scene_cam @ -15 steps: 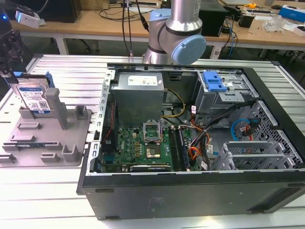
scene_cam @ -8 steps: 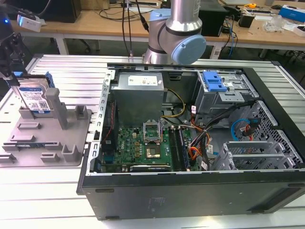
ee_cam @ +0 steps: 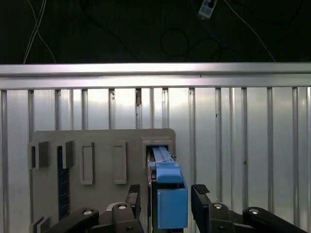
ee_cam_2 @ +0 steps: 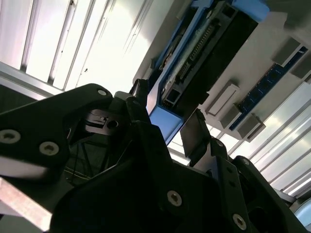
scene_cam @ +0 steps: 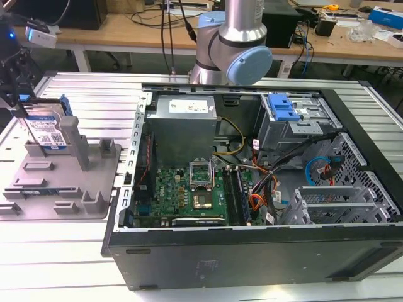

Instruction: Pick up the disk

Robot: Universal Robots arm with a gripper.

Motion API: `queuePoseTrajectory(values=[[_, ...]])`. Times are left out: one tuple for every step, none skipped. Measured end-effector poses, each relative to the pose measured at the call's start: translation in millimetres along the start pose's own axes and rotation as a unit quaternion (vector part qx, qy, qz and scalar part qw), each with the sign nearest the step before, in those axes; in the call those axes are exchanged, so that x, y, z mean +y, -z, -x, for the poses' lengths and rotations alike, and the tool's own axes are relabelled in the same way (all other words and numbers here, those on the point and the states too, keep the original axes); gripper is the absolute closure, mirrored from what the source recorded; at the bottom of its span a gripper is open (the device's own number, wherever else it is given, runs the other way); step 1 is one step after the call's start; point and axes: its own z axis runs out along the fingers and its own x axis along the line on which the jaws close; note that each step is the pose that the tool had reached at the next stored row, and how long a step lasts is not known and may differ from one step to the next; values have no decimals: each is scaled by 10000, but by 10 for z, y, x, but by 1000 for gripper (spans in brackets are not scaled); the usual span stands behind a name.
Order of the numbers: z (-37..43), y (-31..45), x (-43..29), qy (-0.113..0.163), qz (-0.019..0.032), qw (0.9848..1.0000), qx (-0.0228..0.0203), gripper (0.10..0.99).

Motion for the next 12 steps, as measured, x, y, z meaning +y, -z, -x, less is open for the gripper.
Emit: queuePoseTrajectory(values=[[0, -7, 1, 0, 0, 10000, 0, 545], [0, -15, 3, 0, 0, 10000, 0, 545], [1, -22, 4, 0, 0, 10000, 0, 561], [3, -26, 4, -1, 0, 10000, 0, 561], [5, -29, 5, 0, 1, 10000, 1, 627], [6, -33, 5, 0, 0, 10000, 0, 694], [7, -35, 4, 0, 0, 10000, 0, 694], [7, -37, 4, 0, 0, 10000, 0, 694], [8, -39, 5, 0, 0, 10000, 0, 694], [8, -40, 5, 0, 0, 10000, 0, 694], [8, -42, 5, 0, 0, 10000, 0, 694], [8, -42, 5, 0, 0, 10000, 0, 694]])
